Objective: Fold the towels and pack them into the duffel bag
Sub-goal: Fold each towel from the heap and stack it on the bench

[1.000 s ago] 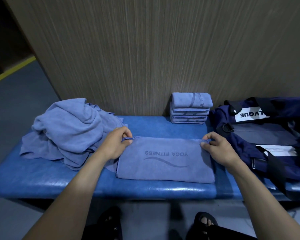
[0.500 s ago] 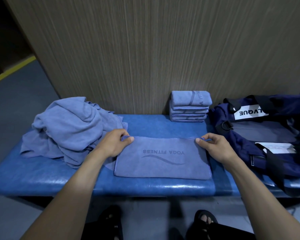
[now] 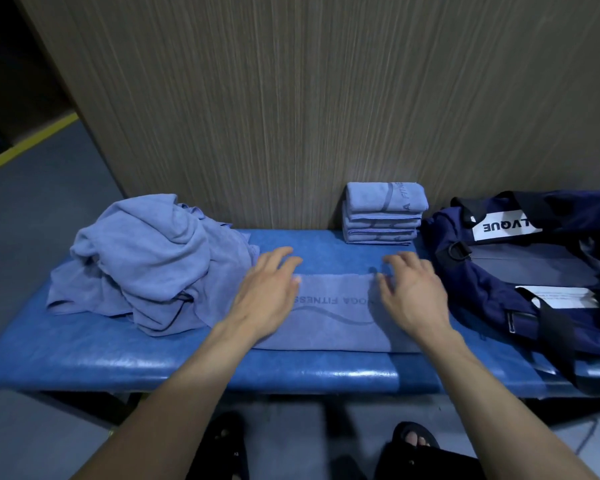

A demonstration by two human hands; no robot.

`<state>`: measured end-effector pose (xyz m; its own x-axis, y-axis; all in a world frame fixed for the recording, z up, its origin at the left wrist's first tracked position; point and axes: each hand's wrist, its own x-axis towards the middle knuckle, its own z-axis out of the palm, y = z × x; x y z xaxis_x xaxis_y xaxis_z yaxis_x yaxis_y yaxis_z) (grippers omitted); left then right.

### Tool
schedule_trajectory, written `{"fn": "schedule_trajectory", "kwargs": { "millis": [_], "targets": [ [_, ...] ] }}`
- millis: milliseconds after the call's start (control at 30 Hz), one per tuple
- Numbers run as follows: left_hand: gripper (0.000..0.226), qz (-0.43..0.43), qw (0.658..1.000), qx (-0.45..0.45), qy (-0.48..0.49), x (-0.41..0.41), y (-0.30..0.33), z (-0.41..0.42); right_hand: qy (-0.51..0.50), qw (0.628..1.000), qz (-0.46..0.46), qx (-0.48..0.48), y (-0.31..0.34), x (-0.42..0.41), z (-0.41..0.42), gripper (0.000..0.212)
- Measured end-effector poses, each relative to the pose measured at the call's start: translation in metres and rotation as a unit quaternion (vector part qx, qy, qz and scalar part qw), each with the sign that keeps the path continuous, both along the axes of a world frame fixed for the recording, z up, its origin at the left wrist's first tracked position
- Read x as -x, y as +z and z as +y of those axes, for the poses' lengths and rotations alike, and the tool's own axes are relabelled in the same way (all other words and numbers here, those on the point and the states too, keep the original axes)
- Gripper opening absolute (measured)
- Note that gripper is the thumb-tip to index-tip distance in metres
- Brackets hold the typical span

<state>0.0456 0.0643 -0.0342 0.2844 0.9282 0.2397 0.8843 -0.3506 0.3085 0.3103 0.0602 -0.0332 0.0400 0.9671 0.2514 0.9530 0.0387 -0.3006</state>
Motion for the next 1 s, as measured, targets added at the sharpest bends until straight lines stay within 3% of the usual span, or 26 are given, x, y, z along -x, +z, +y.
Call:
{"fn": "schedule_trajectory", "kwargs": {
  "millis": [100,167,300,400,467,567,667,767,900,1000],
  "targets": [
    [0.059,0.113,0.987,0.11,-0.036,-0.001,-0.019,-0.006,0.118,0.984,-0.064,0.12,-0.01,0.019,-0.006,0.07],
    [0.07,0.148,0.979,0.138,-0.027,0.008,-0.029,-0.009,0.139,0.969,-0.099,0.177,-0.024,0.018,-0.011,0.067],
    [0.084,0.133,0.983,0.125,0.005,0.031,-0.033,-0.012,0.111,0.975,-0.087,0.169,-0.032,-0.007,-0.021,0.07],
    [0.083,0.118,0.987,0.108,0.006,0.042,-0.033,-0.015,0.086,0.978,-0.065,0.178,-0.033,-0.024,-0.029,0.076],
    [0.076,0.093,0.994,0.051,-0.014,0.046,-0.026,-0.021,0.077,0.979,-0.067,0.175,-0.031,-0.029,-0.035,0.088],
    [0.047,0.008,0.997,-0.007,-0.075,0.054,-0.008,-0.035,0.135,0.978,-0.048,0.151,-0.022,-0.037,-0.042,0.092],
    [0.058,0.02,0.987,0.074,-0.14,0.063,0.002,-0.05,0.232,0.958,-0.036,0.164,-0.015,-0.05,-0.05,0.102],
    [0.06,0.047,0.982,0.083,-0.164,0.071,-0.003,-0.054,0.249,0.956,-0.027,0.152,-0.013,-0.06,-0.056,0.092],
    [0.052,0.072,0.986,0.018,-0.149,0.073,-0.014,-0.057,0.256,0.966,-0.041,0.016,-0.018,-0.057,-0.062,0.049],
    [0.05,0.087,0.986,-0.044,-0.138,0.067,-0.021,-0.062,0.243,0.967,-0.071,-0.041,-0.025,-0.051,-0.068,0.05]
  ]
}}
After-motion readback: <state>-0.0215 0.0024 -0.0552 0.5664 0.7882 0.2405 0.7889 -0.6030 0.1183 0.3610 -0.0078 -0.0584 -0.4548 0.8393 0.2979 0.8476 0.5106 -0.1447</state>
